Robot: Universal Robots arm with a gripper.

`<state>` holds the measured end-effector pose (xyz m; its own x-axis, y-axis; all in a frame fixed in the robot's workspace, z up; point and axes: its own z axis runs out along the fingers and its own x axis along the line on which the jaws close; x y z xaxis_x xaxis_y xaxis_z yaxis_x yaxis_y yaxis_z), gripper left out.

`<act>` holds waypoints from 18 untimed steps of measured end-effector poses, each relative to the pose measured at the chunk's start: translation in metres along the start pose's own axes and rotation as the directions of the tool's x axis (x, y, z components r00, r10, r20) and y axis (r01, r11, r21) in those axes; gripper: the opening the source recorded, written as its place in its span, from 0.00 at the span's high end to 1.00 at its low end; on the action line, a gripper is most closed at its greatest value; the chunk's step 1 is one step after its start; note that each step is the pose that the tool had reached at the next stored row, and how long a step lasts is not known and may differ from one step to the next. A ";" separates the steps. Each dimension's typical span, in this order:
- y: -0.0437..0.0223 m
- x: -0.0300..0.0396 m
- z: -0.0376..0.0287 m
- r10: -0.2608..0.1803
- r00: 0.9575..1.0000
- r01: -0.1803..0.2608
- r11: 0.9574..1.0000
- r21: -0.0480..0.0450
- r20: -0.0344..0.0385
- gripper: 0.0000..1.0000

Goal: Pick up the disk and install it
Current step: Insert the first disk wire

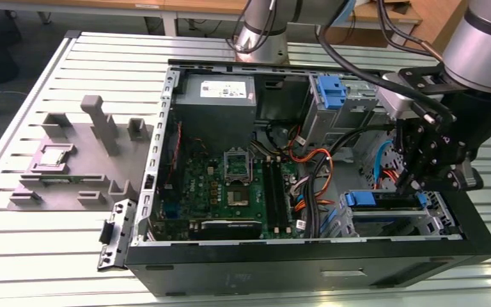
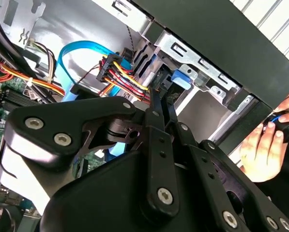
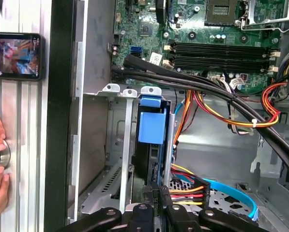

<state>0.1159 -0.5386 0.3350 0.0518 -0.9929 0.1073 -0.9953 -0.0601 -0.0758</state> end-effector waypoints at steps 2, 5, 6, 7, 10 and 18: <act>0.0001 0.0000 0.0001 0.015 1.000 -0.015 1.000 -0.002 -0.001 0.83; 0.0001 -0.0001 0.0005 0.041 0.999 -0.041 0.999 -0.004 -0.003 0.83; 0.0001 -0.0001 0.0007 0.047 0.999 -0.047 0.999 -0.005 -0.004 0.83; 0.0001 -0.0001 0.0008 0.051 0.999 -0.051 0.999 -0.005 -0.004 0.83; 0.0001 -0.0002 0.0014 0.056 0.998 -0.056 0.998 -0.006 -0.004 0.83; -0.0001 -0.0004 0.0031 0.073 0.997 -0.073 0.997 -0.008 -0.006 0.83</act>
<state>0.1162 -0.5386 0.3318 -0.0216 -0.9940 0.1071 -0.9970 0.0136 -0.0758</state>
